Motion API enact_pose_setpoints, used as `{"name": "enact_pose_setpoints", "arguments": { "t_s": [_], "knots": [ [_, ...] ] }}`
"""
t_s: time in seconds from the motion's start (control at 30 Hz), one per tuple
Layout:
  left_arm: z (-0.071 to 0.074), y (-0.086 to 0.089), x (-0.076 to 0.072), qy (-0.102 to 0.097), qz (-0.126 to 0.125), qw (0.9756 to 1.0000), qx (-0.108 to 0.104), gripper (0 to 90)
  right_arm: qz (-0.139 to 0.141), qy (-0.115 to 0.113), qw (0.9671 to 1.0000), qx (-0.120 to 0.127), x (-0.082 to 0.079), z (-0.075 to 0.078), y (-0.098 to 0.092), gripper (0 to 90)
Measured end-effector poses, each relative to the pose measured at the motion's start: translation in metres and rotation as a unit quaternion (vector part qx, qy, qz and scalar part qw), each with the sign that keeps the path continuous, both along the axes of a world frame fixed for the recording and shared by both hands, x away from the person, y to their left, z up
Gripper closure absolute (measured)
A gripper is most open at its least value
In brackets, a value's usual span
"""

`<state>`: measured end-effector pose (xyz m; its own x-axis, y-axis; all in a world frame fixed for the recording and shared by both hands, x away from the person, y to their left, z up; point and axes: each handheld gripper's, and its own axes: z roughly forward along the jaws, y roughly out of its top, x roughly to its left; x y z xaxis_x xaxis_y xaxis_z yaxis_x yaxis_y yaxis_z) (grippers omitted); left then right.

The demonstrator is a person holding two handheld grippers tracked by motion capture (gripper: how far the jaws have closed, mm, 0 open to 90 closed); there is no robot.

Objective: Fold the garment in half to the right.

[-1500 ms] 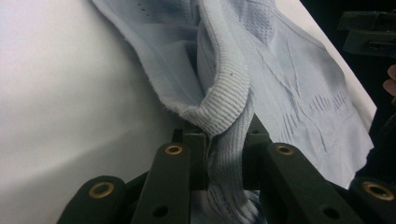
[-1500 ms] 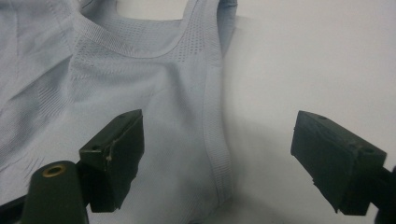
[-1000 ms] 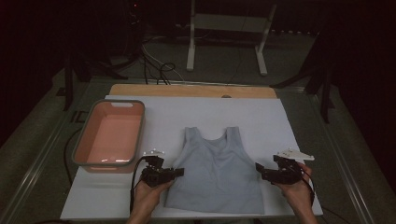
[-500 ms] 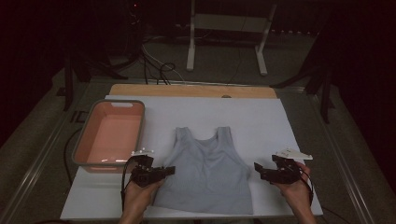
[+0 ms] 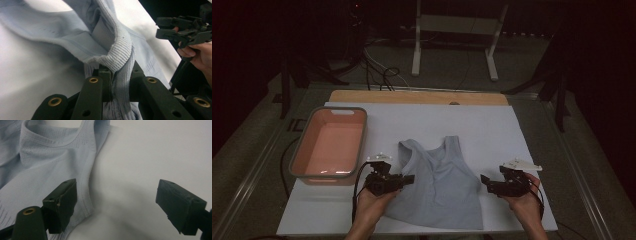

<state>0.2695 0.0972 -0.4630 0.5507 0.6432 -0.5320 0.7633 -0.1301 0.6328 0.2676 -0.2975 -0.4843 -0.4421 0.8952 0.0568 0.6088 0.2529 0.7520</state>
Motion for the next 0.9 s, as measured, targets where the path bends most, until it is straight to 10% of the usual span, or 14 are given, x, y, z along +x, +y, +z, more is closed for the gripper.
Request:
{"name": "enact_pose_setpoints", "arguments": {
  "t_s": [0.9],
  "knots": [
    [-0.002,-0.089,0.018,0.013,-0.088,0.9961,-0.007,79.1,-0.001,0.002,1.0000,0.000,0.000,-0.001,-0.002,17.5]
  ]
}}
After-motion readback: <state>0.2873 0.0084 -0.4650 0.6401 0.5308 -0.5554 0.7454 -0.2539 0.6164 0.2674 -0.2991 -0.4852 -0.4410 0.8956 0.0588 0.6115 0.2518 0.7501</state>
